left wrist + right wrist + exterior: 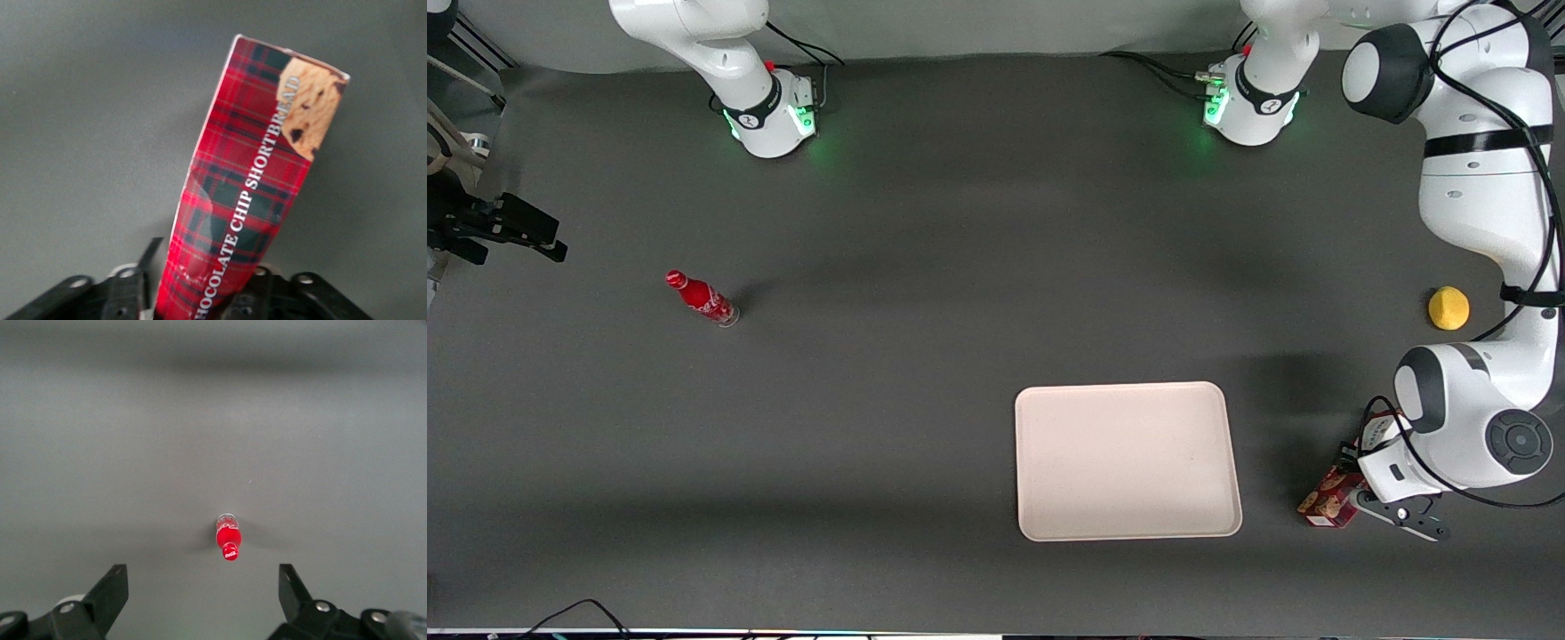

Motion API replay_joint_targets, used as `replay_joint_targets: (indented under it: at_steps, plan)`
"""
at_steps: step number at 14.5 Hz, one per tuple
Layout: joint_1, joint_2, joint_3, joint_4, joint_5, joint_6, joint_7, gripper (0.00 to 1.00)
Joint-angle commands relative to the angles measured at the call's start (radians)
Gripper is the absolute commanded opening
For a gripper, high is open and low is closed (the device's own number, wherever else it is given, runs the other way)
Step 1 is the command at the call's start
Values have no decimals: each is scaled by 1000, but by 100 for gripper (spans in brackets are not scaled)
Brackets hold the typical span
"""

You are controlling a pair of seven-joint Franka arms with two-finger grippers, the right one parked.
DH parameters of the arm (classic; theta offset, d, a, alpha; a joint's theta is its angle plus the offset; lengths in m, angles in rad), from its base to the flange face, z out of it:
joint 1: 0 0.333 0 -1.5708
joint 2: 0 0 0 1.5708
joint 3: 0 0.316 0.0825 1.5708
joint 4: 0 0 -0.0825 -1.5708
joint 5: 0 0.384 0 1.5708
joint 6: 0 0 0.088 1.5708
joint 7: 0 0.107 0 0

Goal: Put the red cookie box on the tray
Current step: 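Lift the box and carry it with the left gripper onto the tray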

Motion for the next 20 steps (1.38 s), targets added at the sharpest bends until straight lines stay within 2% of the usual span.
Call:
replay_joint_targets:
  at_steps: [1,5,7,10,14,17,20]
  plan:
    - [-3,-23,4,68,-7,-157,9,0]
    - [-7,-46,-4,281,-12,-503,-20,0]
    - [-10,-76,-20,327,-16,-610,-136,0]
    - [-18,-125,-117,328,-35,-662,-395,0]
    - [-25,-115,-304,315,-30,-587,-730,0]
    - [-71,-83,-320,216,-13,-365,-836,0]
    - [-88,-34,-321,104,83,-182,-862,0]
